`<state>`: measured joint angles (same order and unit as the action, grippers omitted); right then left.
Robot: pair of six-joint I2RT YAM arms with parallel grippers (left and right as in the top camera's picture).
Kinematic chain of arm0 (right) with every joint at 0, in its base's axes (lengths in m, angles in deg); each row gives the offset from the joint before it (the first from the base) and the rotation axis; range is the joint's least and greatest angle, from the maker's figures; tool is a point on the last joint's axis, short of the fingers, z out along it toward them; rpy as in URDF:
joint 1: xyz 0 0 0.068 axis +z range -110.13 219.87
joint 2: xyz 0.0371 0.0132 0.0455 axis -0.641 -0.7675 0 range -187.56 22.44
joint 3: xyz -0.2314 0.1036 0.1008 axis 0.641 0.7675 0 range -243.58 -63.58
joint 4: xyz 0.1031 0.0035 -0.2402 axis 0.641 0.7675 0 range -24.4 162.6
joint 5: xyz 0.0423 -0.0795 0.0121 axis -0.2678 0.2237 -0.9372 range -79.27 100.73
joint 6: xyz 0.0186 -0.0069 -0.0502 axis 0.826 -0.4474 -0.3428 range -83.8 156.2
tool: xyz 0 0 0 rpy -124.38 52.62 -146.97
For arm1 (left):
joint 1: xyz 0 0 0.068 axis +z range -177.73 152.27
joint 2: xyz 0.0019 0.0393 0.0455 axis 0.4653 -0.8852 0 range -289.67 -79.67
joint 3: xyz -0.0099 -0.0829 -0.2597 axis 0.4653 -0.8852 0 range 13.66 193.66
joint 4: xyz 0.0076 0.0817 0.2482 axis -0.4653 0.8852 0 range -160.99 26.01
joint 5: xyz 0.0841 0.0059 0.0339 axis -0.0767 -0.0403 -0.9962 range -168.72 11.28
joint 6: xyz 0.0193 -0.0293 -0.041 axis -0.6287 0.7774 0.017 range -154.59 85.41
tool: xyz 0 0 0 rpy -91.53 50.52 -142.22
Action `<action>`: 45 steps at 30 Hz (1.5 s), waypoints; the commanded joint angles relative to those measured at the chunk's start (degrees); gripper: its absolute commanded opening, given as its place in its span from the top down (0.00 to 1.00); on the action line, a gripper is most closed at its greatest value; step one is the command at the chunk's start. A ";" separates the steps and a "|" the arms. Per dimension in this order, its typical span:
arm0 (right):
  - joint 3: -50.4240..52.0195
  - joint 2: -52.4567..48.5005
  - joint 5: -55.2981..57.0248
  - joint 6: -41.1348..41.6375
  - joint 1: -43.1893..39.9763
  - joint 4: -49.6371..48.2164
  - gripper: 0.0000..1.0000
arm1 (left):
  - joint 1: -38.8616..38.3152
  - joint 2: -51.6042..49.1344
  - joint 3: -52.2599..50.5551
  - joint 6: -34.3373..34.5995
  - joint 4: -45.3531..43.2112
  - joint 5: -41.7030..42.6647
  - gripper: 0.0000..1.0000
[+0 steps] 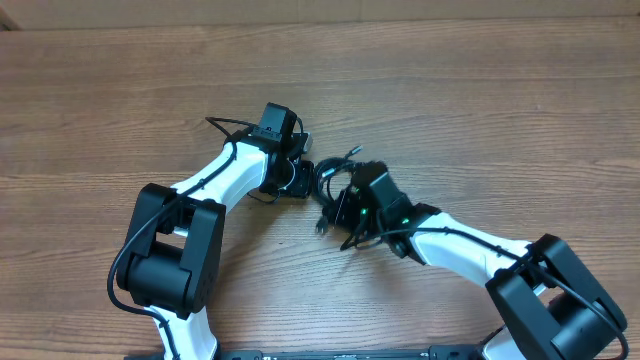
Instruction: Untangle cables
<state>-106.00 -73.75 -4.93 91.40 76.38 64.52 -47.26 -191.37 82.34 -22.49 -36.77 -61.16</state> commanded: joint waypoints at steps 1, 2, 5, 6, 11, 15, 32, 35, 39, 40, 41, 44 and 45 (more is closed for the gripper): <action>-1.20 0.94 2.80 -1.07 -3.76 -3.48 0.96 | -0.74 -0.70 -0.02 1.01 -0.42 0.04 0.76; -1.20 0.94 4.24 -1.07 -4.55 -3.58 0.96 | -0.74 -0.70 -0.02 1.01 -0.52 0.04 0.76; -1.16 0.92 7.15 -1.09 -5.97 -3.52 0.96 | -0.74 -0.70 -0.02 1.01 -0.61 0.04 0.76; -1.16 0.92 7.54 -1.09 -6.12 -3.52 0.96 | -0.74 -0.70 -0.02 1.01 -0.57 0.04 0.76; -1.14 0.90 9.66 -1.55 -5.27 -3.50 0.96 | -0.74 -0.70 -0.02 1.01 -0.63 0.07 0.76; -1.14 0.87 14.58 -1.53 -4.20 -3.61 0.96 | -0.74 -0.70 -0.02 1.03 -0.94 0.07 0.76; -1.14 0.87 -3.96 -1.62 -4.11 10.51 0.96 | -0.74 -0.70 -0.02 1.03 -2.62 0.09 0.56; -1.11 0.87 -4.00 -1.77 -4.11 12.33 0.96 | -0.74 -0.70 -0.02 1.05 -5.49 0.39 0.53; -1.11 0.87 -5.16 -2.08 -4.04 12.33 0.96 | -0.74 -0.70 0.00 4.42 -9.18 0.52 0.55; -1.11 0.87 -6.05 -2.91 -4.02 12.33 0.96 | -0.74 -0.70 -0.02 5.97 -10.05 0.52 0.55; -1.11 0.87 -6.86 -3.32 -4.00 12.35 0.96 | -0.74 -0.70 -0.02 7.56 -10.88 0.52 0.55; -1.09 0.87 -9.64 -5.57 -3.98 12.41 0.96 | -1.09 -0.70 -0.02 10.49 -12.63 2.12 0.55; -1.09 0.87 -10.45 -6.27 -3.87 12.39 0.96 | -1.33 -0.70 -0.02 10.40 -12.96 3.39 0.55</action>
<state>-106.35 -73.75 -11.47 88.10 72.16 77.15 -47.65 -191.35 82.34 -15.89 -49.01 -60.24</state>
